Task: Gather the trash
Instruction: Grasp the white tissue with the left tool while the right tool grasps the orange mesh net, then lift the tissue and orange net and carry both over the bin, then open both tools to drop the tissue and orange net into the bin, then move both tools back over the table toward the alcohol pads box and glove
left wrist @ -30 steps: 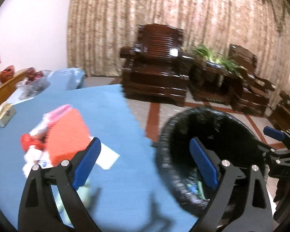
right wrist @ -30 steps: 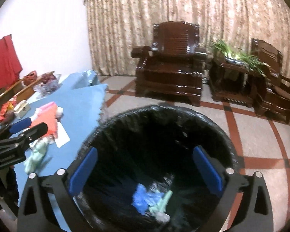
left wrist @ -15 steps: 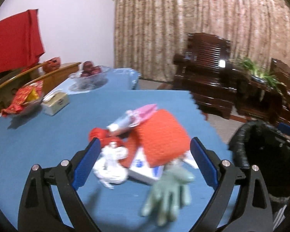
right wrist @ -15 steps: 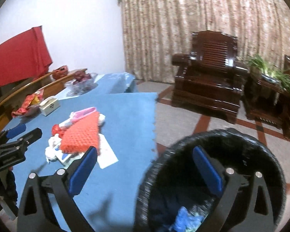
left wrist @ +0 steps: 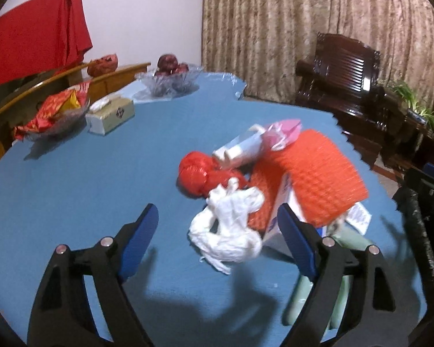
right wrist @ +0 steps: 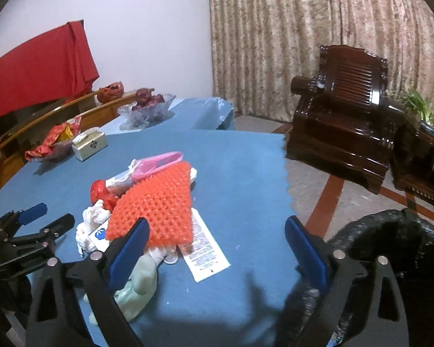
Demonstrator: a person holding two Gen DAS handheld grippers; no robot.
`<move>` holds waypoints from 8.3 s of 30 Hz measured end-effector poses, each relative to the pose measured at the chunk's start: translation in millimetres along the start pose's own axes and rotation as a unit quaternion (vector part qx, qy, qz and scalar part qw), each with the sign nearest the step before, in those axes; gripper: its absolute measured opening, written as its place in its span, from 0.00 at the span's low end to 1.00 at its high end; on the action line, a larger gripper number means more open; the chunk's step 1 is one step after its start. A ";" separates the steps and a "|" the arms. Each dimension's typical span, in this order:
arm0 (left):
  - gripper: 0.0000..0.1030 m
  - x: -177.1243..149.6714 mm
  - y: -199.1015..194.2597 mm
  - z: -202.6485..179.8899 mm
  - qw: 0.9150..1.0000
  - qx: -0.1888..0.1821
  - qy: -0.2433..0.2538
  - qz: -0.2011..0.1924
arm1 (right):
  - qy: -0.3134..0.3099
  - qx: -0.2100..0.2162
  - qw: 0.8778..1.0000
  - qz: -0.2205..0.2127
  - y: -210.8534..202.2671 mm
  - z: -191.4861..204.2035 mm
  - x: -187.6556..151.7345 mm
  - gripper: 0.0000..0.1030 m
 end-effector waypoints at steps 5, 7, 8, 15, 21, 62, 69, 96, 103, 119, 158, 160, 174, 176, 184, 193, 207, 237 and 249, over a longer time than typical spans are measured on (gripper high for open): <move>0.74 -6.5 23.8 7.7 1.000 0.009 -0.012 0.016 | -0.009 0.006 1.000 0.013 18.0 11.3 -1.5 0.83; 0.73 -7.5 32.7 9.4 1.000 0.013 -0.013 0.021 | -0.009 0.009 1.000 0.015 21.8 12.4 -2.5 0.83; 0.72 -7.9 38.7 10.2 0.999 0.012 -0.015 0.030 | -0.010 0.009 1.000 0.016 23.9 13.1 -2.4 0.83; 0.37 -10.4 58.7 6.6 0.997 -0.027 -0.020 0.071 | -0.014 0.023 0.999 0.020 33.2 19.7 -0.4 0.79; 0.13 -10.6 56.1 6.5 0.996 -0.045 -0.026 0.069 | -0.019 0.039 0.999 0.017 39.1 28.7 6.3 0.76; 0.10 28.3 -56.6 -21.2 0.997 -0.073 -0.011 -0.031 | -0.012 0.116 0.993 0.013 -20.5 38.2 13.3 0.14; 0.10 39.4 -82.9 -42.3 0.994 -0.102 -0.004 -0.050 | -0.005 0.103 0.995 -0.012 -48.2 22.5 21.5 0.14; 0.10 -9.6 -94.6 -147.1 0.982 -0.174 0.064 -0.030 | 0.038 0.000 0.999 -0.003 -101.2 -73.4 -19.4 0.14; 0.14 -16.1 -58.5 -107.2 0.991 -0.125 0.049 0.001 | 0.031 0.023 0.999 0.008 -81.5 -55.3 -24.6 0.14; 0.61 -43.1 -17.8 -62.9 0.998 -0.046 0.035 0.038 | 0.030 0.032 0.998 0.036 -58.3 -44.7 -31.8 0.14; 0.09 28.2 -122.0 -196.8 0.970 -0.231 0.060 -0.045 | 0.061 -0.047 0.996 -0.047 -154.4 -128.4 -10.4 0.14; 0.09 23.4 -125.3 -219.9 0.965 -0.249 0.071 -0.042 | 0.068 -0.064 0.995 -0.045 -164.9 -143.5 -17.2 0.14; 0.09 -50.0 -106.0 -331.6 0.934 -0.328 0.138 0.027 | 0.113 -0.150 0.982 0.007 -192.7 -212.2 -87.5 0.14; 0.10 -58.2 -101.5 -339.0 0.932 -0.330 0.144 0.035 | 0.116 -0.154 0.981 0.014 -191.9 -216.5 -95.8 0.14; 0.39 -71.8 -86.5 -331.8 0.935 -0.317 0.151 0.054 | 0.123 -0.159 0.979 0.043 -181.8 -219.9 -116.0 0.36; 0.75 -43.2 -85.8 -274.4 0.955 -0.265 0.134 0.013 | 0.106 -0.166 0.980 0.022 -183.2 -201.4 -99.6 0.92; 0.86 10.0 -92.0 -151.2 0.986 -0.144 0.075 -0.047 | 0.059 -0.078 0.995 -0.020 -138.4 -119.5 -41.5 0.94; 0.79 -14.7 24.0 -77.2 0.996 -0.053 0.066 0.024 | 0.014 0.024 1.000 -0.006 -14.3 -27.8 1.4 0.85; 0.64 -28.7 52.9 -82.5 0.993 -0.062 0.066 0.077 | 0.001 0.041 0.999 -0.010 5.5 -19.3 11.9 0.84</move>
Point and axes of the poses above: each gripper's, at about its wrist camera, not at the fingertips, and y roughly the way its jaws point, z to its left, x to its top, the point moved 6 cm from there along y, roughly the way its jaws point, and after that the axes turned 7 degrees about -y, right-handed, at the moved point
